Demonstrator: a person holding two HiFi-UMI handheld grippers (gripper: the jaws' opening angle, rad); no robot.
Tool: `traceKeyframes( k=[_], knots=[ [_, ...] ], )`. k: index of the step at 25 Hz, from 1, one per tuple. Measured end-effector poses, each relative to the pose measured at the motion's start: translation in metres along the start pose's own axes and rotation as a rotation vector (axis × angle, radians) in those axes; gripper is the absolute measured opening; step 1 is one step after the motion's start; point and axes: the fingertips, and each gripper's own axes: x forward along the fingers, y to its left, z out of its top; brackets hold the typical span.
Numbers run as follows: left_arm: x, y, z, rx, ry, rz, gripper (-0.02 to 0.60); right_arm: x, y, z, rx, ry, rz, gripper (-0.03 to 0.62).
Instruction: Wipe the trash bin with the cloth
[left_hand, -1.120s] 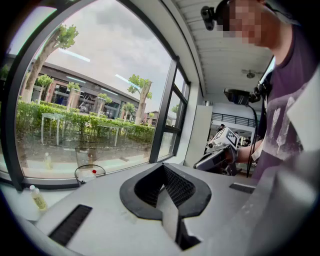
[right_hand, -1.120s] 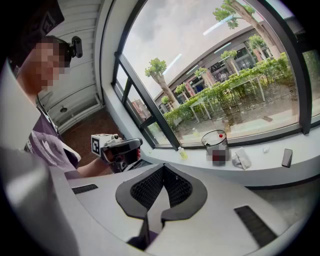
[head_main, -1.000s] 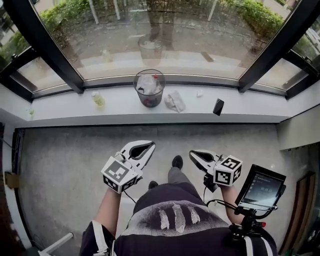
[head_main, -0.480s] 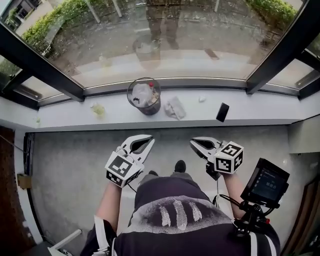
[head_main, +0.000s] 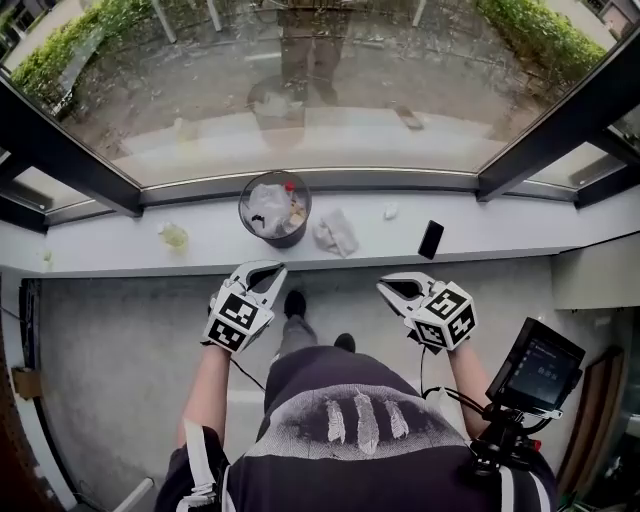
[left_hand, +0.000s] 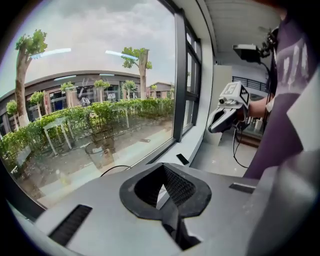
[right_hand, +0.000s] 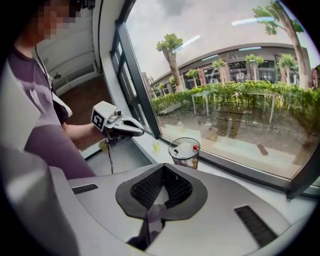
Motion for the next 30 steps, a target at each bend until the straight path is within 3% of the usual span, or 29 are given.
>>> traceKeyframes(
  k=[6,11,15,19,22,23,24,28,30],
  knots=[
    [0.043,0.044,-0.037,0.094,0.111,-0.090,-0.005,0.026,-0.011,0.022,-0.030,0.108,-0.077,-0.002],
    [0.072,0.073,-0.051,-0.014,0.138,-0.147,-0.005,0.060,-0.026,0.030,-0.061,0.174,-0.112,-0.002],
    [0.093,0.073,-0.060,-0.023,0.187,-0.162,-0.005,0.074,-0.043,0.011,-0.064,0.254,-0.113,-0.002],
    [0.113,0.073,-0.067,-0.036,0.205,-0.156,-0.003,0.091,-0.072,-0.007,-0.061,0.299,-0.090,-0.002],
    [0.126,0.073,-0.079,-0.014,0.259,-0.117,0.013,0.106,-0.082,-0.020,-0.024,0.299,0.017,0.000],
    [0.131,0.075,-0.083,-0.007,0.277,-0.101,0.036,0.112,-0.085,-0.023,0.002,0.299,0.070,0.147],
    [0.136,0.078,-0.088,0.004,0.298,-0.085,0.051,0.119,-0.090,-0.026,0.023,0.305,0.111,0.335],
    [0.150,0.083,-0.115,0.057,0.407,-0.063,0.173,0.147,-0.130,-0.048,-0.010,0.355,0.093,0.336],
    [0.155,0.080,-0.127,0.075,0.448,-0.066,0.198,0.163,-0.149,-0.064,-0.035,0.387,0.074,0.336]
  ],
)
